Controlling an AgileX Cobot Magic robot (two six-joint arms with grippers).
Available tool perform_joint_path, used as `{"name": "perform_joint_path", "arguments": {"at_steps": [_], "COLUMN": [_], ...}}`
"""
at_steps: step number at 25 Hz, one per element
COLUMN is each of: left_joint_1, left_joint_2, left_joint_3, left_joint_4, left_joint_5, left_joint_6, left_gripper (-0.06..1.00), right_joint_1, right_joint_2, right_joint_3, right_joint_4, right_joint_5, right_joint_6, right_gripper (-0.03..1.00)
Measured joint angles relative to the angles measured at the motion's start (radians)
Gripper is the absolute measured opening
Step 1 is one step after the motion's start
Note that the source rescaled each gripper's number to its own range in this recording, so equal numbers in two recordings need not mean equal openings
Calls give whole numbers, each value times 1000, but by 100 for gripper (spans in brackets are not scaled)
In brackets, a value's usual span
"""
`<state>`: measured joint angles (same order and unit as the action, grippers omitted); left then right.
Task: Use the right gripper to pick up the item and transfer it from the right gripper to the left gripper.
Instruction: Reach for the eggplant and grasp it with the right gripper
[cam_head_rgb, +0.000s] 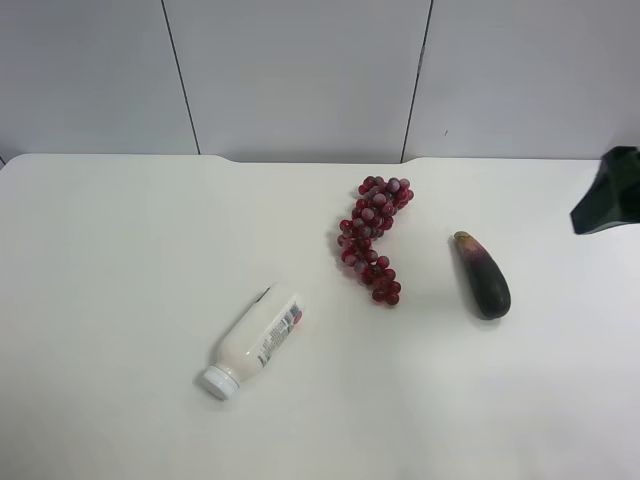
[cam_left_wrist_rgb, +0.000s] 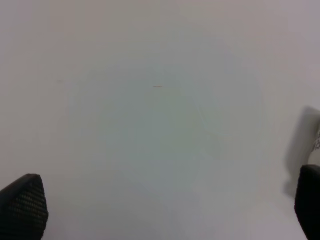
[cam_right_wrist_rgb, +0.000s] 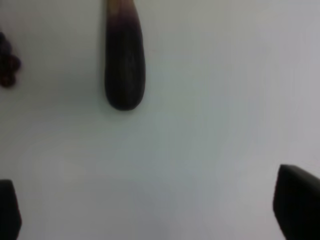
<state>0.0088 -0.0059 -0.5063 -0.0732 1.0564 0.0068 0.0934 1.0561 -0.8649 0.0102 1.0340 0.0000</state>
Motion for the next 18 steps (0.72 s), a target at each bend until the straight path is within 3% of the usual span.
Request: {"name": "perform_joint_path", "arguments": {"at_steps": [8, 18], "left_joint_1": [0, 0], "left_joint_2": [0, 0], "left_joint_3": [0, 0], "left_joint_4": [0, 0], "left_joint_5": [0, 0], "left_joint_6": [0, 0], "left_gripper": [100, 100], "right_joint_1": [38, 38], "right_joint_2": [339, 579], "right_joint_3": [-72, -127], "right_joint_4": [0, 0], "right_joint_5": [-33, -183], "right_joint_6": [-34, -44], "right_gripper": [100, 100]}}
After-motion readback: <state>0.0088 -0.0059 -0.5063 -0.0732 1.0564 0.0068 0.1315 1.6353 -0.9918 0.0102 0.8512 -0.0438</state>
